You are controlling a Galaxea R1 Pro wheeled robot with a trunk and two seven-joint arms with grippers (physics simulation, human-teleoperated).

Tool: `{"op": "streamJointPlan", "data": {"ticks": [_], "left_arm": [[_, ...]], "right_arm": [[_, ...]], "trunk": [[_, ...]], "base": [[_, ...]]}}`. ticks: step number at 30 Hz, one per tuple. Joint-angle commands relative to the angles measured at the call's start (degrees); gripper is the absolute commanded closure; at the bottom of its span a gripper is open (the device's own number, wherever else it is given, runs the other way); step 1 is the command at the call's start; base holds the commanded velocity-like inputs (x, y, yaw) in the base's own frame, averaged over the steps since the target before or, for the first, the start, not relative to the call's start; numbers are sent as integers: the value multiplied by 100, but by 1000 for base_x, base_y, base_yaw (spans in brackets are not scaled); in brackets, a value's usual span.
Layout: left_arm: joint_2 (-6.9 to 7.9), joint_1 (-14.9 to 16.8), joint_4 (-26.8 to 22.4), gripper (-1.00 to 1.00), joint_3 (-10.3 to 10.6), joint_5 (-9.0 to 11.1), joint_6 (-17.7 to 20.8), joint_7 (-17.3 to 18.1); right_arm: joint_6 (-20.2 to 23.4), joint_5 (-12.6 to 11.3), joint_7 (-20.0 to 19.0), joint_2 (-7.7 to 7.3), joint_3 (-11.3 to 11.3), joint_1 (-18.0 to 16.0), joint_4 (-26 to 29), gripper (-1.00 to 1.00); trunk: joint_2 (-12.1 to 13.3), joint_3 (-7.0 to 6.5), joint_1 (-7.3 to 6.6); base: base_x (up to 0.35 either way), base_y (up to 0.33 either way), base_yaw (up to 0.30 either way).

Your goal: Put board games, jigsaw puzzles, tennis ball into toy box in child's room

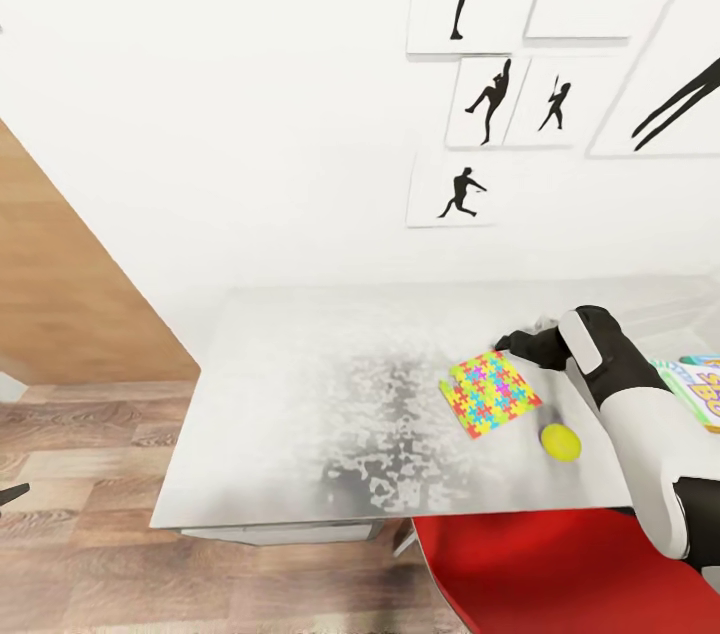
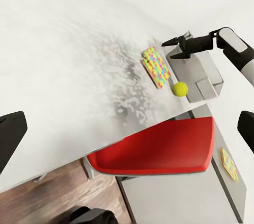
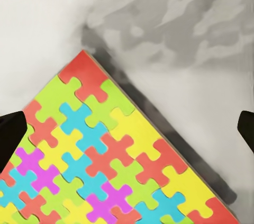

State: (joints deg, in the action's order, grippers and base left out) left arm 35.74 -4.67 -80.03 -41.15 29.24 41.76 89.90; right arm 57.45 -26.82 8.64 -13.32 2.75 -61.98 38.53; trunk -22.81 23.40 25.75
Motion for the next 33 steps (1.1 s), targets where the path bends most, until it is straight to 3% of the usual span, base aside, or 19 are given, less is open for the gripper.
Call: {"op": "streamJointPlan", "data": {"ticks": [1,33], "left_arm": [[3,-3,-4,-100,2,12,61,10],[12,0,192,-100,-33,12,52,10]], "right_arm": [[19,-61,54,1,4,-2,5,-100],[18,-69,24,40,-7,2,22,-100]], "trunk": [[-10,18,3],[-10,284,3]], "base": [[0,0,0],[0,0,0]]}}
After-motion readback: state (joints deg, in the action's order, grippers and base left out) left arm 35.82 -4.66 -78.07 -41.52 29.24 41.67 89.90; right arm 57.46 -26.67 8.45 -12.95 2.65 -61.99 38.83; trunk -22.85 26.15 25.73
